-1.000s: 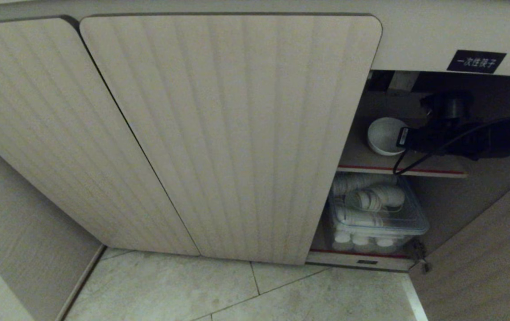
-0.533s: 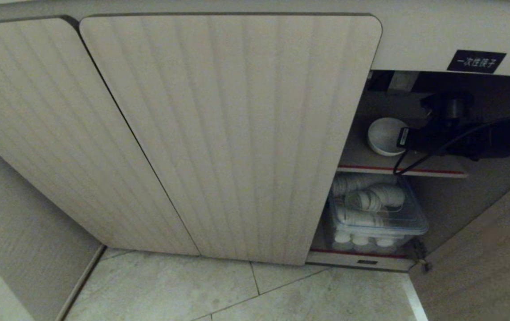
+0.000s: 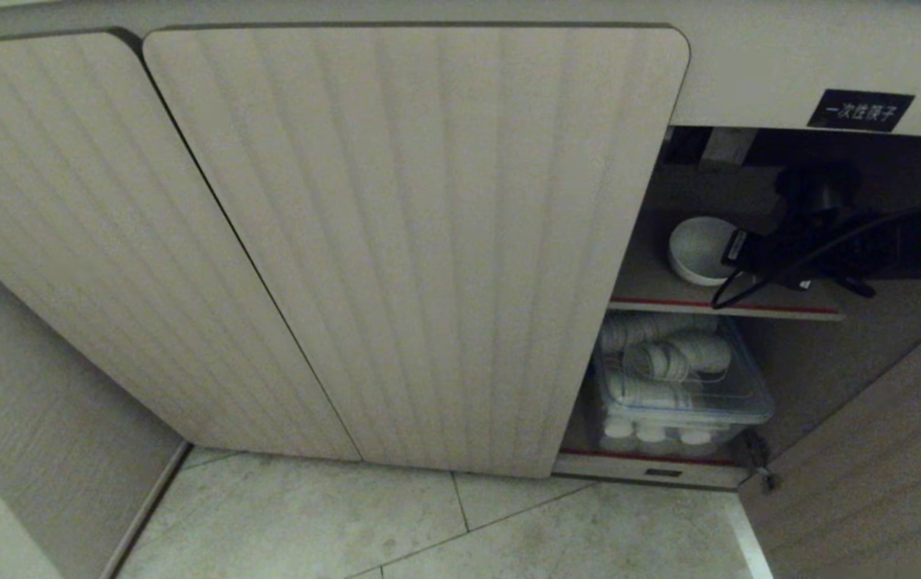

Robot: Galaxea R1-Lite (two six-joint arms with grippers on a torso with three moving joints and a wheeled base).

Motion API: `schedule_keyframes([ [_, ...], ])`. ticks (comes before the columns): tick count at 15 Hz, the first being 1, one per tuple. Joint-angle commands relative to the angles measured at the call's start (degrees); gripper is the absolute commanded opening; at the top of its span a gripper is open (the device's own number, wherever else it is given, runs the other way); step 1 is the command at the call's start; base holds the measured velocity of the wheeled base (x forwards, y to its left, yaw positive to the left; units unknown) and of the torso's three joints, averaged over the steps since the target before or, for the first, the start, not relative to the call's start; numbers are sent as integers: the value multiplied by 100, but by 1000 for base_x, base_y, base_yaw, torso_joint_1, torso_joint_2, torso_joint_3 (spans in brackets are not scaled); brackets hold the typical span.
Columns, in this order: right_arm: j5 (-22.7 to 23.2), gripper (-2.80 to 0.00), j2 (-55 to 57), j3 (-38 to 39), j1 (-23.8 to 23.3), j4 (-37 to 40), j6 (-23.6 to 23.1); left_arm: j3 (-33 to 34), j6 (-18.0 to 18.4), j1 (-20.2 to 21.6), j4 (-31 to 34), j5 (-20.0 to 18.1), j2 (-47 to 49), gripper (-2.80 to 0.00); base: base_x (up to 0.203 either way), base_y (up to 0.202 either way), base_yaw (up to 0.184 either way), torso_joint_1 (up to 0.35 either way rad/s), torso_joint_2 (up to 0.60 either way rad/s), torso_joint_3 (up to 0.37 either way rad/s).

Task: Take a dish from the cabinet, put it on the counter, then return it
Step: Take the bowl from the cabinet

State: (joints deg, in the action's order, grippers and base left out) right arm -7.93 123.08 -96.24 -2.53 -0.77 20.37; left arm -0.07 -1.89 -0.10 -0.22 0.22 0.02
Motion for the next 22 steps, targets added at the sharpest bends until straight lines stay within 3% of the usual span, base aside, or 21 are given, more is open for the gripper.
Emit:
schedule_keyframes([
  [1,2,-280,-57,9,-10,-20,20,-1,-4,1,-4,4,-2,-280,0,0,0,0,0,0],
  [6,-6,-280,-203,256,-10,-80,44,6,-4,1,-4,4,-2,-280,0,0,0,0,0,0],
  [15,2,-280,-685,894,-10,-169,749,1,-4,1,-4,4,-2,-280,0,0,0,0,0,0],
  [22,46,-280,-1088,1617,-10,-602,830,7,-4,1,-4,4,-2,-280,0,0,0,0,0,0],
])
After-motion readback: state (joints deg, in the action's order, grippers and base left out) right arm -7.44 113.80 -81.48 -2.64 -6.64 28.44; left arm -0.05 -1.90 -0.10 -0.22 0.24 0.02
